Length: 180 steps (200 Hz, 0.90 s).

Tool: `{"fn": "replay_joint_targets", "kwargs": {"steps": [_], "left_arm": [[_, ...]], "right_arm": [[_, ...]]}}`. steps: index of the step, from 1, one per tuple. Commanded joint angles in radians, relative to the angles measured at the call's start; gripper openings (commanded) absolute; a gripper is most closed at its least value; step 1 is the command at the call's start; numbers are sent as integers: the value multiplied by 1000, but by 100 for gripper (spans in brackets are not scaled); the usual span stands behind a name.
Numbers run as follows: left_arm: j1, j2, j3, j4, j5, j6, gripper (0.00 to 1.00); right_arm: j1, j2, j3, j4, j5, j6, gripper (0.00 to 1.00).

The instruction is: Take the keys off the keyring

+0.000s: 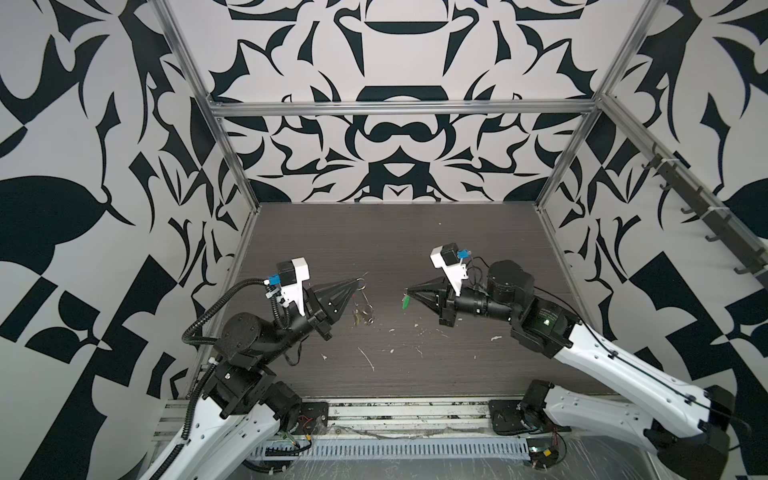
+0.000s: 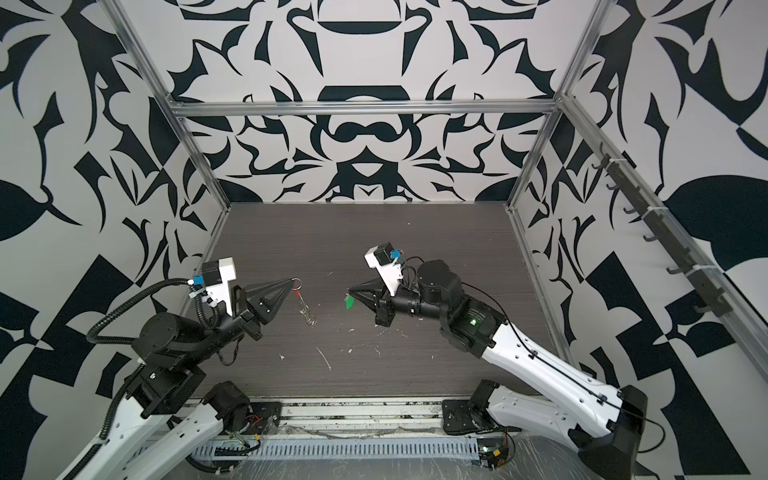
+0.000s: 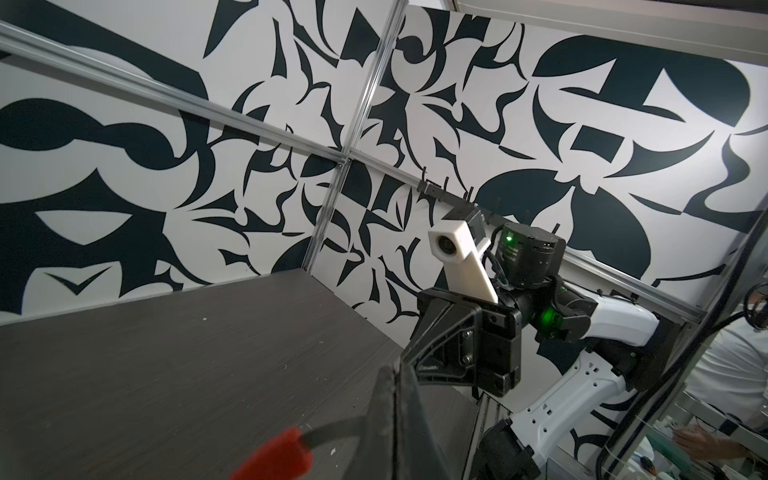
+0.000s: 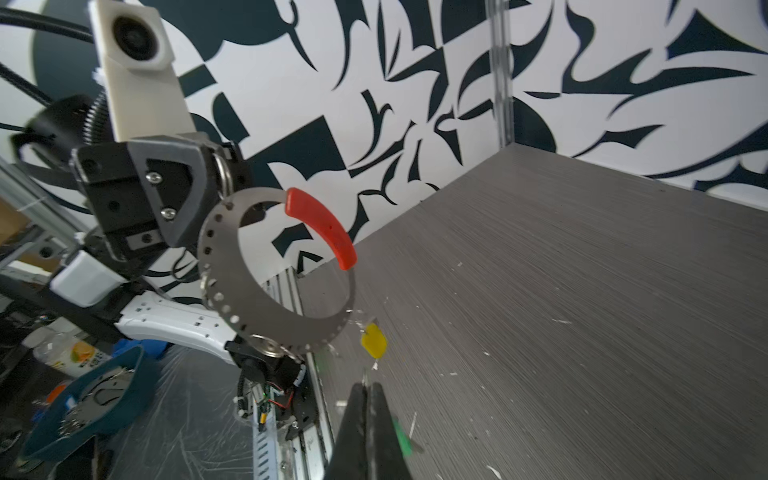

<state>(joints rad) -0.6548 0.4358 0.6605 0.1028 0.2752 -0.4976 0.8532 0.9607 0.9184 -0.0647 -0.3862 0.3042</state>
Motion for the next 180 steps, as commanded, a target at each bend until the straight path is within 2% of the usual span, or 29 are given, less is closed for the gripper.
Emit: {"fn": "replay_joint_targets", "kwargs": {"steps": [1,44,78,132,180], "left_arm": [[3,-26,-13,-27,-33,1,0],[3,-46,-30,-46,-46,-8,0],[3,-43,-31,-42,-46,-10,0],[3,-35,-37,-32,-43,-20,0],[3,-42,-45,-25,-46,-29,0]], "right_arm": [[5,-24,-57,-2,140,-12,0],[3,54,-180,74,188,24,0],[-8,198,-214,169,146,50,0],[-36,430,-202,298,129,99,0],[-79,609,-143,321,118,143,0]]}}
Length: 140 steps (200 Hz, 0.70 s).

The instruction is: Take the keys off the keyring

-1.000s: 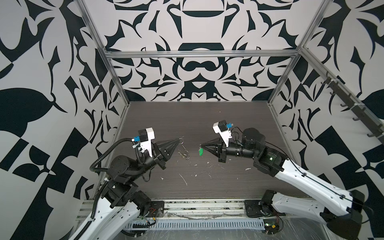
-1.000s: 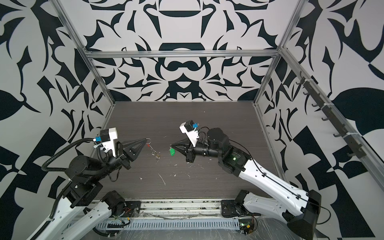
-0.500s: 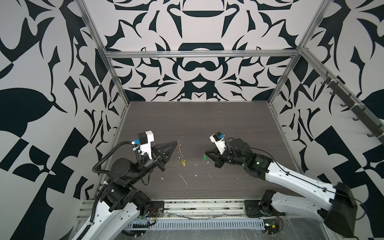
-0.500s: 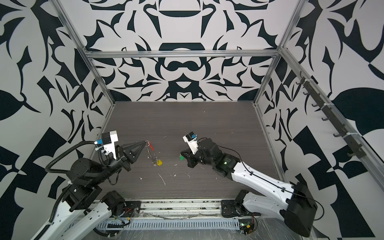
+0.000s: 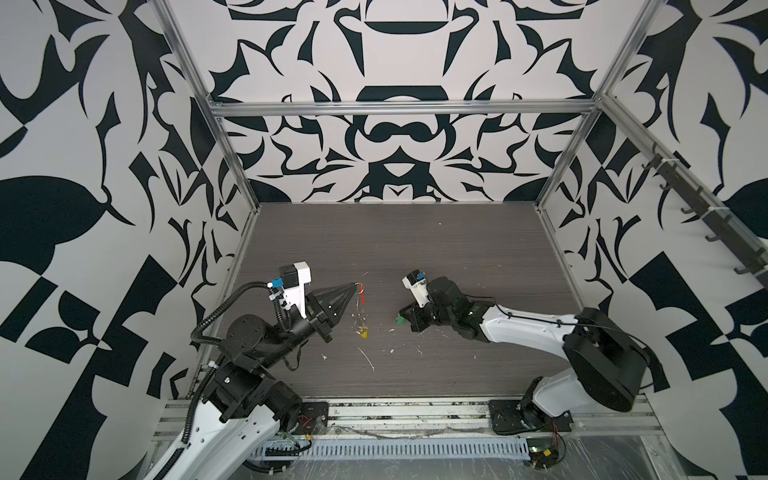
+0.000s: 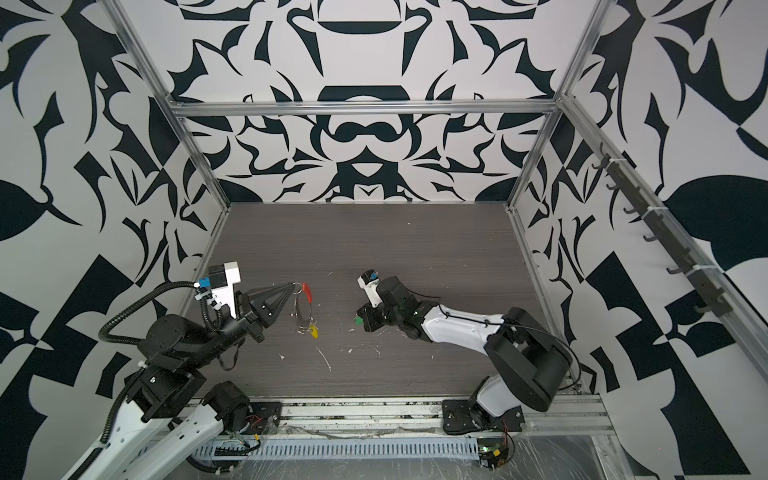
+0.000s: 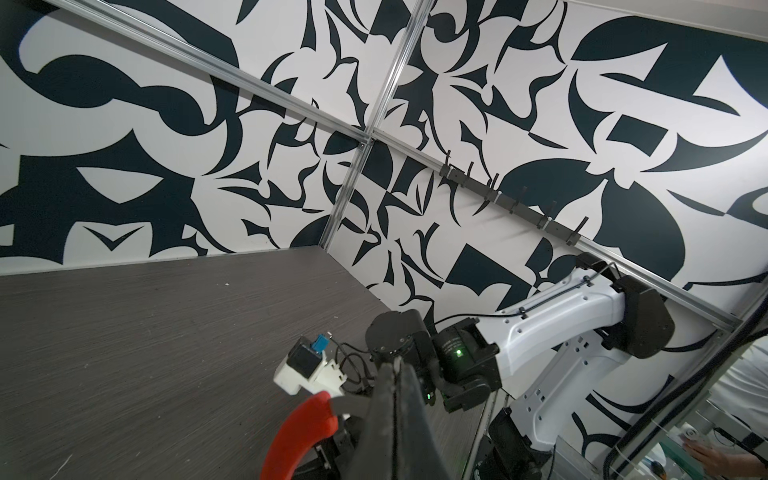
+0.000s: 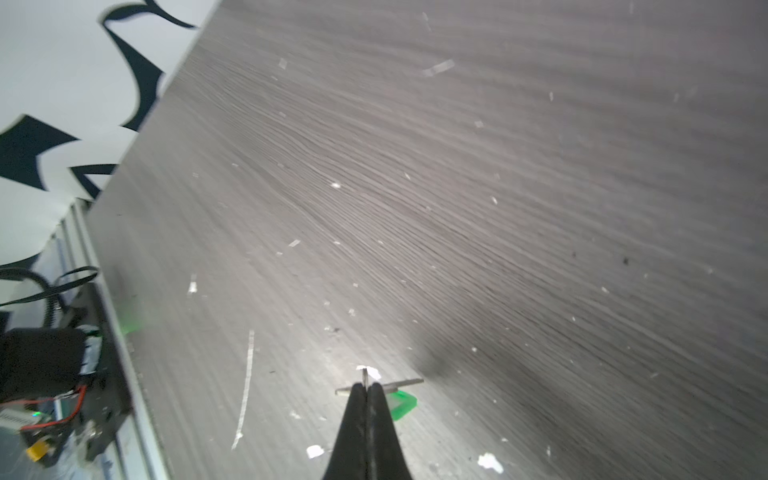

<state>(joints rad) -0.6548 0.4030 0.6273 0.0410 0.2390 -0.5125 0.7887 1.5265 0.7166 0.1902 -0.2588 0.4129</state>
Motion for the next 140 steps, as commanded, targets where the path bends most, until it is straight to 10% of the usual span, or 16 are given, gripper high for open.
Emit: {"fn": "replay_joint_targets", "kwargs": {"steps": [1,40,84,140], "left_arm": [[3,-9,-12,37,-9,-15,0],[3,-9,-13,34,-9,-15,0],[3,-10,-15,33,-9,-15,0],[3,-9,-6,28,-6,-15,0]], "right_arm": [[-15,46,60,66,-8,35,0],[-31,111,92,42,48,54,0],[-36,125,108,47,66,58,36],[-46,-13,114,18,78,20,46]]}}
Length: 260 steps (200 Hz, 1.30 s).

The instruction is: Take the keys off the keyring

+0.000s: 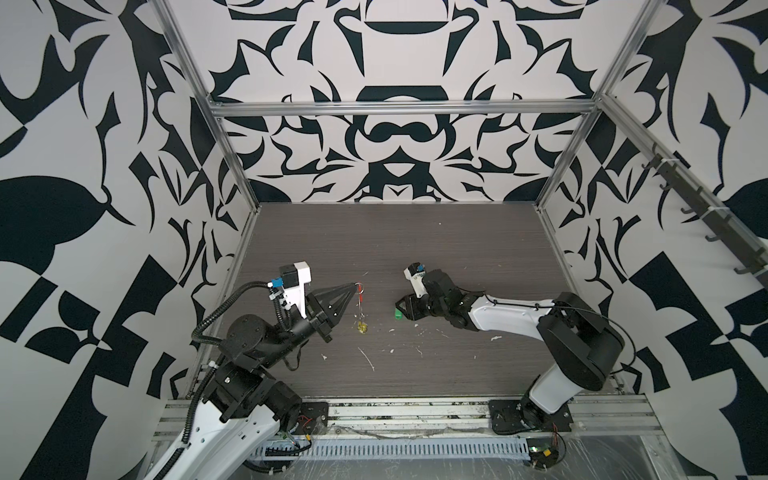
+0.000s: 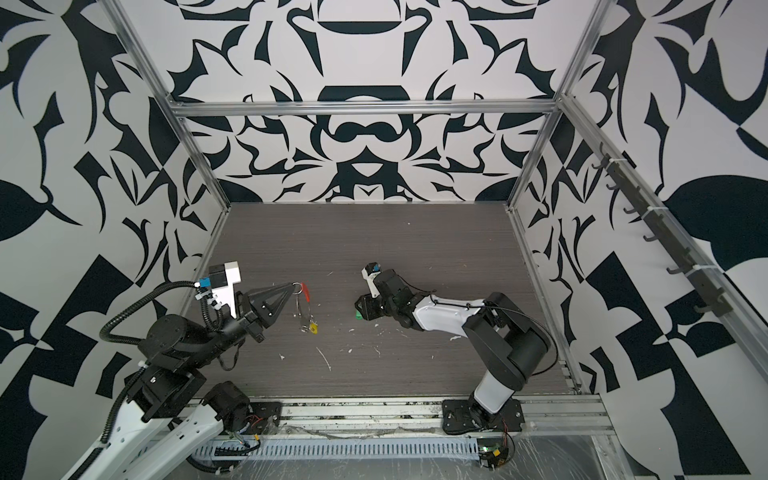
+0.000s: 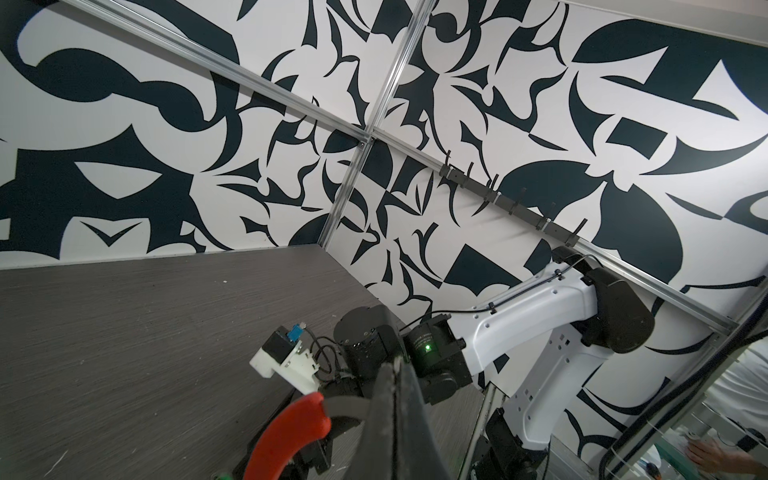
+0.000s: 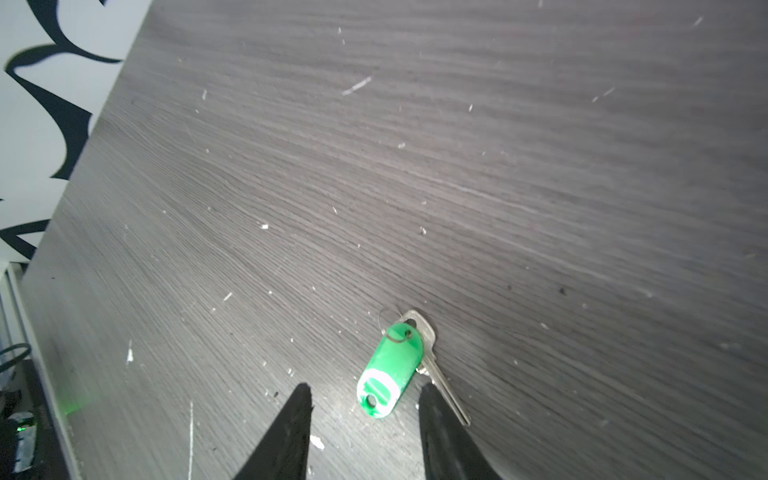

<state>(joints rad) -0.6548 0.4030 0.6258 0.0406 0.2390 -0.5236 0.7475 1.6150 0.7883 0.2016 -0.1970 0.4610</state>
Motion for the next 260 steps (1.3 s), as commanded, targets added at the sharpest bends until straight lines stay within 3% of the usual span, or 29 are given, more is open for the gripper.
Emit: {"fn": "replay_joint_targets", "kwargs": {"steps": [1,84,126,208,260], "left_arm": [[3,-9,-4,28,-6,-4,0],[3,41,54,41,3,0,0],[3,72,78,48,-19,4,0],[3,121,94,87,-26,-12,0],[3,125,94,105,-7,-28,0]], "right_arm": [[-5,-105,42,5,17,-28,46],[14,-439,5,85,-195,-50,47],[81,-530,43,79,-214,-107,48],[245,-545,192,19,-194,-262,56],[260,-459,264,-51,-107,-326,56]]}}
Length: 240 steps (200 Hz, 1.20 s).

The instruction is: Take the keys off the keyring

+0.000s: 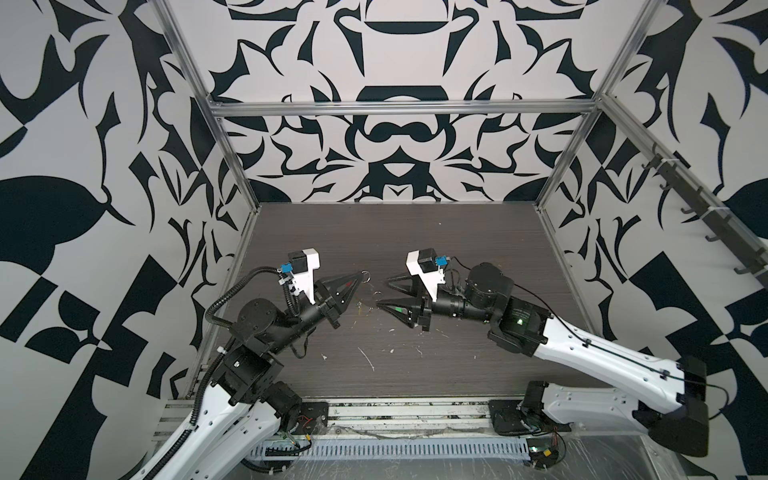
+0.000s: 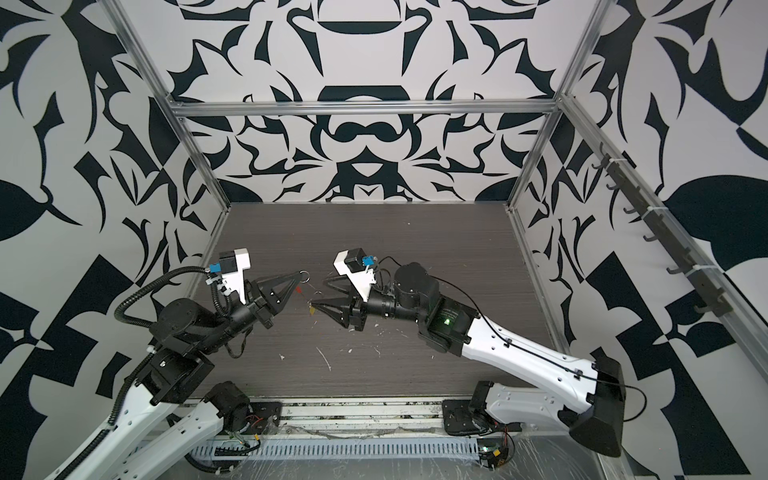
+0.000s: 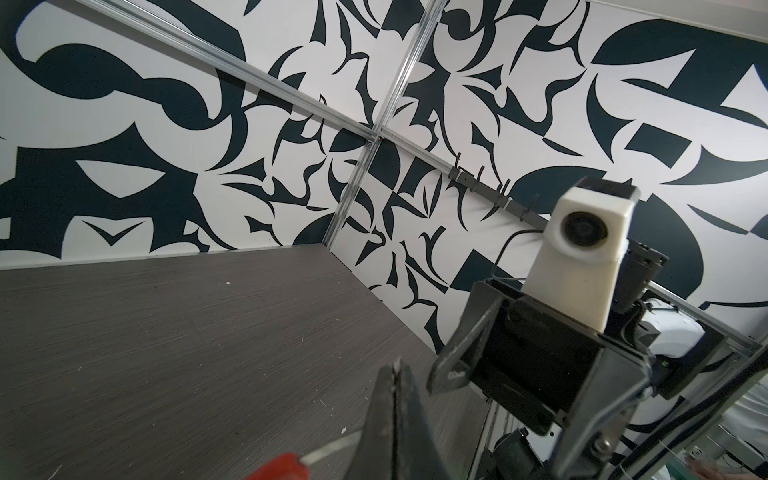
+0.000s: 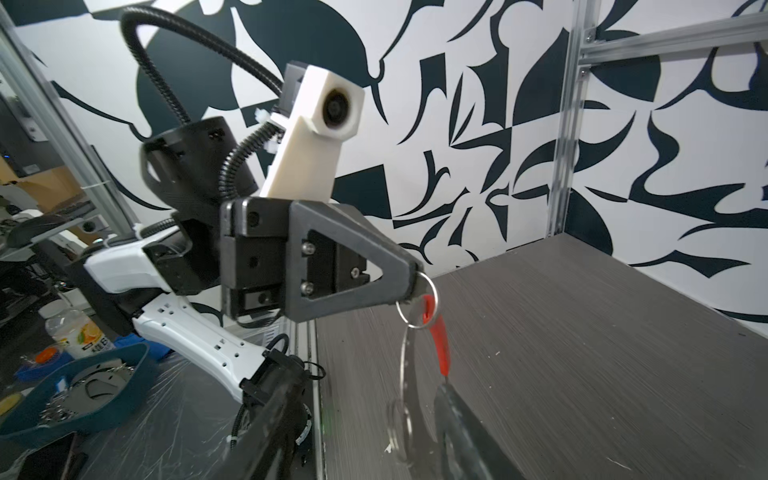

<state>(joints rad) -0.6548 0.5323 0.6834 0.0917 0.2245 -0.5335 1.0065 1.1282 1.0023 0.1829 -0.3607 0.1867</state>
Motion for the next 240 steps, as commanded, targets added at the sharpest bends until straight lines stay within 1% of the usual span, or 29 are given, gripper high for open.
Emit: {"fn": "replay_joint_targets", "kwargs": {"steps": [1,15,29,44,88,94,108,119,129,145,161,177,200,224,240], "left_arm": [[3,-4,36,54,7,-19,0],[3,-3,37,56,12,-20,0],[3,-2,37,57,18,-25,0],[3,0,37,57,21,-26,0],[3,0,36,52,30,-33,0],[3,0,36,52,32,-34,5],[3,1,38,51,37,-36,23],[3,-1,40,47,39,-36,35],[3,-5,43,39,40,-31,45],[3,-19,44,23,37,-21,54],[3,-41,45,-16,18,-2,58],[3,-66,43,-54,15,14,61],[3,-93,32,-102,9,35,65],[3,-110,7,-108,25,44,68],[3,-115,-9,-92,55,38,70]], "right_arm": [[1,31,52,-35,56,-52,56],[1,58,77,-63,46,-59,55],[1,78,93,-81,53,-59,51],[1,84,93,-82,64,-59,44],[1,81,92,-98,71,-62,17],[1,80,91,-99,72,-64,13],[1,76,91,-102,78,-64,6],[1,71,89,-101,83,-66,0],[1,67,89,-103,91,-66,0],[-4,54,88,-113,103,-67,0],[-25,41,96,-148,86,-66,0],[-72,28,103,-181,14,-44,0],[-169,6,110,-195,-169,4,0],[-259,-26,101,-164,-348,48,0],[-293,-40,96,-126,-454,65,0]]}}
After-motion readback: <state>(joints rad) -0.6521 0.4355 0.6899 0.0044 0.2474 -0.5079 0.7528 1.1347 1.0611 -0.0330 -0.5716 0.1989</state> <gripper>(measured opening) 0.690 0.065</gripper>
